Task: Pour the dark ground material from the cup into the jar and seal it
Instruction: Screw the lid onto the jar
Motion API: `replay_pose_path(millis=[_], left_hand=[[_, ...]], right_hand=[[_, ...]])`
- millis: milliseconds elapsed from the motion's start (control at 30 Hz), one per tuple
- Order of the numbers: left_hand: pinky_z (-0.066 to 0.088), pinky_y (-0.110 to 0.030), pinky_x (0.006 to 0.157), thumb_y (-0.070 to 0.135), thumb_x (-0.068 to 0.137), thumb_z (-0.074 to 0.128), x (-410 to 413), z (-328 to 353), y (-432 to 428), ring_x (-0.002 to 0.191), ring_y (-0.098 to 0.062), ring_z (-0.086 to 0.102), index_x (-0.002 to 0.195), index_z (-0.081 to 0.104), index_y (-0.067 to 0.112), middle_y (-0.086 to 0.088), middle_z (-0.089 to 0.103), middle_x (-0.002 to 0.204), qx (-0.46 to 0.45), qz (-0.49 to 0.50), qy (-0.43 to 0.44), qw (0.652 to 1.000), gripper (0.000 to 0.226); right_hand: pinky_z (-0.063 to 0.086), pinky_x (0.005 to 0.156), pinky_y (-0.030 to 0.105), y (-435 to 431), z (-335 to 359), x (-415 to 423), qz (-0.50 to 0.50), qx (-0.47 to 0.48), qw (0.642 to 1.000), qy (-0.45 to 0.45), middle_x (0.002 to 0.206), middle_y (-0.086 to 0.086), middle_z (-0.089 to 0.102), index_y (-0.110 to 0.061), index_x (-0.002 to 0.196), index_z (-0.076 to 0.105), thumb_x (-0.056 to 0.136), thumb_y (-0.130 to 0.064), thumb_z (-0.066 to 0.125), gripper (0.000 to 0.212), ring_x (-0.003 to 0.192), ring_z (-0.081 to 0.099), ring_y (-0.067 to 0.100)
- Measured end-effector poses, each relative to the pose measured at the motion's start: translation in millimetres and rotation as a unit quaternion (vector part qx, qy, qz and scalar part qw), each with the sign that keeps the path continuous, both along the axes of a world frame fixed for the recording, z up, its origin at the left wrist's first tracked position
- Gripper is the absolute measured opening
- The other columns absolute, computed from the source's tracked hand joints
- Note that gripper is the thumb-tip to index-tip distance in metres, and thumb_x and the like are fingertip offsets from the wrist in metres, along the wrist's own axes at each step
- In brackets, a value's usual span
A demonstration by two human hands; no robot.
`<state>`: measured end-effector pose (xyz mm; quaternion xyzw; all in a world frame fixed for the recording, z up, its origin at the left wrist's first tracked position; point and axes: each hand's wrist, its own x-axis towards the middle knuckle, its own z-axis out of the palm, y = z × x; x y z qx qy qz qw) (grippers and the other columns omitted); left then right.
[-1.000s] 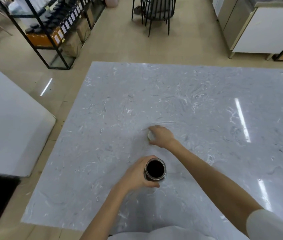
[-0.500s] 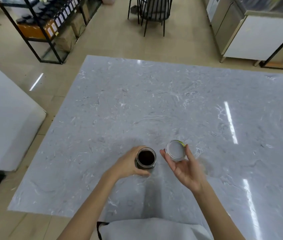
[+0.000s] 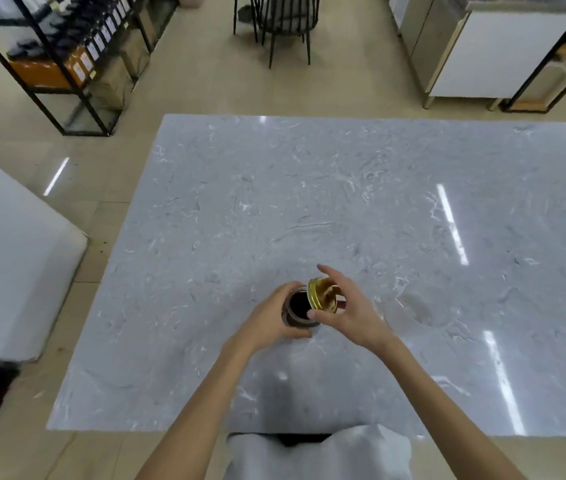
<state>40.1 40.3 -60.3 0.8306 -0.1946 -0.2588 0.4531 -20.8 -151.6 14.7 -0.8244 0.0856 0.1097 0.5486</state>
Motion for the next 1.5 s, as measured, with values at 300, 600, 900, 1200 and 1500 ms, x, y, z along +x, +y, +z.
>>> replay_pose_path(millis=[300, 600, 900, 1200, 1500], left_hand=[[0.048, -0.017, 0.086, 0.054, 0.055, 0.092, -4.4, -6.2, 1.5, 0.108, -0.002, 0.059, 0.108, 0.038, 0.075, 0.017, 0.057, 0.120, -0.029, 0.030, 0.016, 0.999, 0.079], [0.054, -0.035, 0.093, 0.057, 0.053, 0.090, 1.7, -4.7, 2.4, 0.109, -0.009, 0.059, 0.112, 0.037, 0.060, 0.014, 0.057, 0.119, -0.007, 0.017, 0.004, 1.000, 0.079], [0.056, -0.035, 0.089, 0.057, 0.056, 0.089, 0.7, 1.4, 1.5, 0.106, -0.006, 0.061, 0.106, 0.039, 0.072, 0.019, 0.059, 0.118, -0.010, 0.009, -0.011, 1.000, 0.072], [0.053, -0.028, 0.092, 0.061, 0.063, 0.085, -1.0, -6.1, 3.5, 0.108, 0.004, 0.059, 0.124, 0.042, 0.060, 0.030, 0.057, 0.121, 0.005, 0.008, -0.023, 1.000, 0.075], [0.059, -0.031, 0.073, 0.052, 0.073, 0.075, 7.8, -21.0, -10.2, 0.090, -0.003, 0.069, 0.116, 0.055, 0.056, 0.021, 0.067, 0.102, 0.019, -0.006, -0.057, 0.998, 0.047]], right_hand=[[0.050, 0.094, 0.030, 16.1, 5.5, 17.2, 0.177, -0.295, 0.936, -0.074, 0.136, -0.004, 0.042, -0.035, 0.140, 0.044, 0.078, -0.029, 0.082, 0.072, 0.116, 0.049, 0.017], [0.050, 0.090, 0.029, 17.1, 4.7, 26.2, 0.253, -0.369, 0.888, -0.106, 0.135, -0.004, 0.046, -0.037, 0.140, 0.044, 0.083, -0.037, 0.077, 0.066, 0.118, 0.048, 0.018], [0.055, 0.072, 0.033, 38.2, 5.1, 21.9, 0.149, -0.435, 0.886, -0.066, 0.111, -0.001, 0.046, -0.025, 0.126, 0.046, 0.077, -0.062, 0.069, 0.066, 0.100, 0.053, 0.019], [0.045, 0.106, 0.039, 27.7, -12.3, 15.6, 0.217, -0.302, 0.917, -0.146, 0.146, -0.002, 0.042, -0.026, 0.145, 0.040, 0.086, -0.042, 0.071, 0.069, 0.133, 0.039, 0.019], [0.046, 0.096, 0.040, 55.0, -40.7, 15.5, -0.003, -0.433, 0.882, -0.183, 0.113, 0.006, 0.055, -0.016, 0.116, 0.058, 0.085, -0.064, 0.055, 0.057, 0.110, 0.053, 0.029]])
